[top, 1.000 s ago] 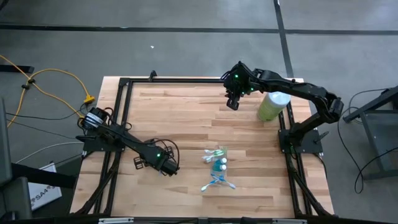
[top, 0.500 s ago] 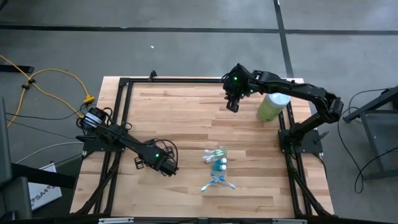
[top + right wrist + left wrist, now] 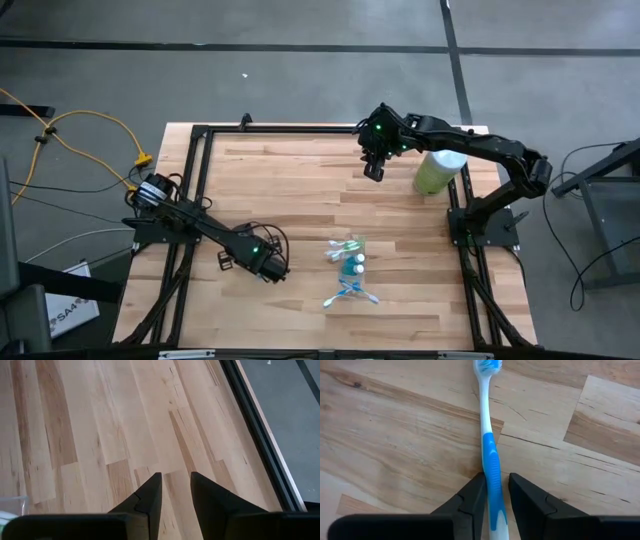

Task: Pick & Place toothbrushing station
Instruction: Put the blue toothbrush into the transparent organizer

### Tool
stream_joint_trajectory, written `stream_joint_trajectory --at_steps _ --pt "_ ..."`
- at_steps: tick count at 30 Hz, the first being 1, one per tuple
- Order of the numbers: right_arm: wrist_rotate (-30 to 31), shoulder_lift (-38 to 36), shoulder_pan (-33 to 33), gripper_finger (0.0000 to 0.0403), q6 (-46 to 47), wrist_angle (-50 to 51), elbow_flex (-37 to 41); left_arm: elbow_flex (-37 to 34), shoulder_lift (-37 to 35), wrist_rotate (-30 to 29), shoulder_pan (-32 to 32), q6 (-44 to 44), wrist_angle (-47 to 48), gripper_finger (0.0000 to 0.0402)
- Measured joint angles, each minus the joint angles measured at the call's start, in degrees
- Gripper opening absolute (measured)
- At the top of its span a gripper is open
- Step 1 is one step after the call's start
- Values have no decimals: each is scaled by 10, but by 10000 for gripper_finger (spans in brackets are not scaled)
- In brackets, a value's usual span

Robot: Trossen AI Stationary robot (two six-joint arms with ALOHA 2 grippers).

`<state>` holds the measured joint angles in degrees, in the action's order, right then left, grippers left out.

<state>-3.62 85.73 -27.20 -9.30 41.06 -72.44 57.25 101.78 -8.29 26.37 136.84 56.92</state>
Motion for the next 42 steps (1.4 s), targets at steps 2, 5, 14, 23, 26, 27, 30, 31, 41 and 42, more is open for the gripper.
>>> stream_joint_trajectory --at_steps 2,5,14,23,26,27,30,31,41,42 --pt "0 0 0 94 0 0 0 0 0 0 0 -9 1 83" --pt "0 0 0 94 0 0 0 0 0 0 0 -10 2 79" --pt "0 0 0 94 0 0 0 -2 0 3 0 -12 24 10" --pt "0 0 0 94 0 -1 0 -1 0 3 0 -25 22 7" --pt "0 0 0 95 0 -1 0 -1 0 1 0 -25 23 5" --pt "0 0 0 94 0 -1 0 0 0 -2 1 -25 23 5" --pt "0 0 0 94 0 -1 0 8 1 -27 7 -27 27 4" --pt "0 0 0 94 0 -1 0 13 2 -36 9 -27 32 4" --pt "-5 0 0 94 -14 -10 0 50 3 -194 46 -55 49 3" --pt "-15 0 0 94 -15 -10 0 53 3 -211 50 -57 55 3"
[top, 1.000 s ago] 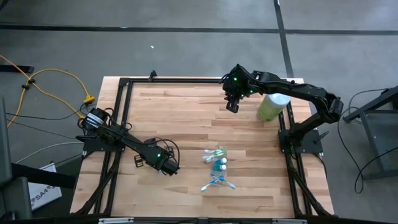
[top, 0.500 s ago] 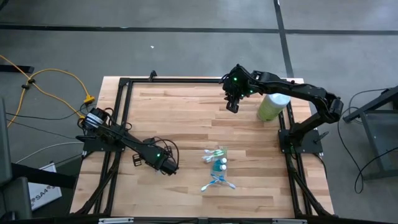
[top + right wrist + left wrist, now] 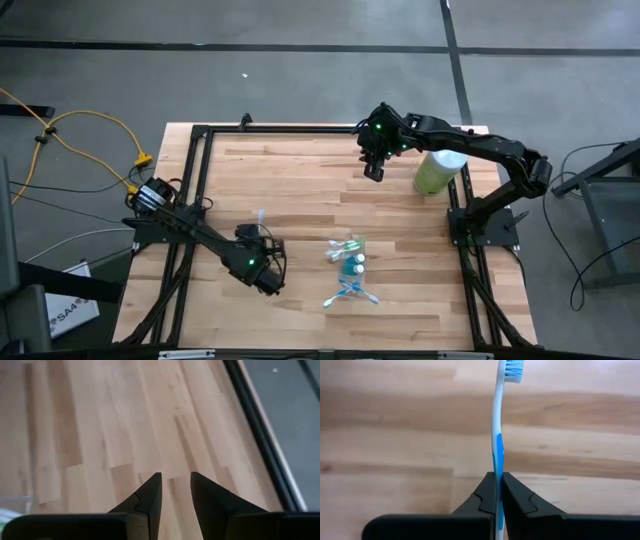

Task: Pick & Place toothbrushing station
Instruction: Put the blue toothbrush into the transparent organizer

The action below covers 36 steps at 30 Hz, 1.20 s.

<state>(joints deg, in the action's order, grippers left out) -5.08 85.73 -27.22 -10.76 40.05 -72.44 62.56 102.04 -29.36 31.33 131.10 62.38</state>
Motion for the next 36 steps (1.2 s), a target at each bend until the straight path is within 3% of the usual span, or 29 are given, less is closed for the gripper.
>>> stream_joint_trajectory --at_steps 6,16,22,26,32,36 --pt "-41 0 0 94 0 -5 0 12 -6 -128 19 -53 19 3" --pt "-54 0 0 94 -43 -44 0 14 -45 -370 44 -206 15 3" --pt "-170 0 8 95 -88 -85 0 15 -51 -508 54 -288 -3 3" --pt "-246 0 29 94 -99 -129 0 15 -51 -578 57 -292 -6 3" --pt "-284 0 78 94 -99 -183 0 15 -51 -606 53 -275 -28 3" --pt "-310 0 116 94 -99 -222 0 15 -51 -608 51 -338 -100 3"
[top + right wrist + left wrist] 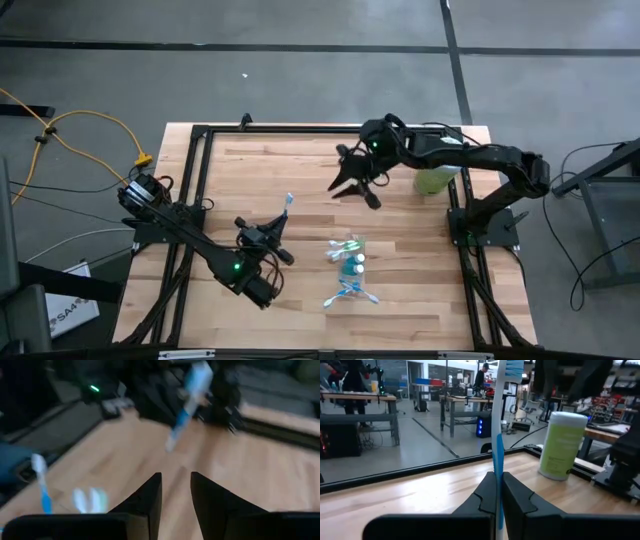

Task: Pick & Place toothbrushing station
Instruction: Put the blue toothbrush into the transparent organizer

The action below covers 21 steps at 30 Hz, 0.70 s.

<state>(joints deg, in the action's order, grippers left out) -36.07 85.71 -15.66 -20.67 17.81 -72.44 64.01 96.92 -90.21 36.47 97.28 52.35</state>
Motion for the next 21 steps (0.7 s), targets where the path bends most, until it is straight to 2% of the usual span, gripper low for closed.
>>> stream_joint_trajectory --at_steps 5,12,17,21 --pt "-32 0 42 94 9 -51 0 3 0 0 3 -178 -148 2" --pt "-26 0 77 94 15 -60 0 4 0 5 17 -552 -463 2" --pt "-14 0 94 94 15 -62 0 4 0 66 16 -757 -651 2" --pt "-15 0 109 94 15 -65 0 4 0 136 2 -861 -742 2"
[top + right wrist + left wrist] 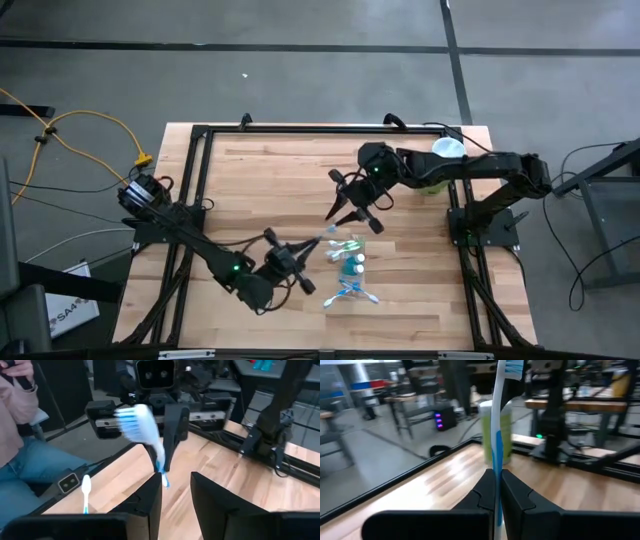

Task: Pick & Place toothbrushing station
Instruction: Put the blue toothbrush into the transparent organizer

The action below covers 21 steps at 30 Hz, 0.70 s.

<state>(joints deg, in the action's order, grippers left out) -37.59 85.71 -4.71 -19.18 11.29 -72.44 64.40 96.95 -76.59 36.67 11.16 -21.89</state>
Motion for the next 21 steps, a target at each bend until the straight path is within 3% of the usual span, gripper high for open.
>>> stream_joint_trajectory --at_steps 3,7,21 --pt "0 0 11 94 -1 -3 0 0 0 45 -11 -56 -50 2" --pt "0 0 23 94 -4 -4 0 0 0 56 -17 -101 -81 2" --pt "-19 0 35 94 0 -32 0 0 0 63 -17 -112 -82 2"
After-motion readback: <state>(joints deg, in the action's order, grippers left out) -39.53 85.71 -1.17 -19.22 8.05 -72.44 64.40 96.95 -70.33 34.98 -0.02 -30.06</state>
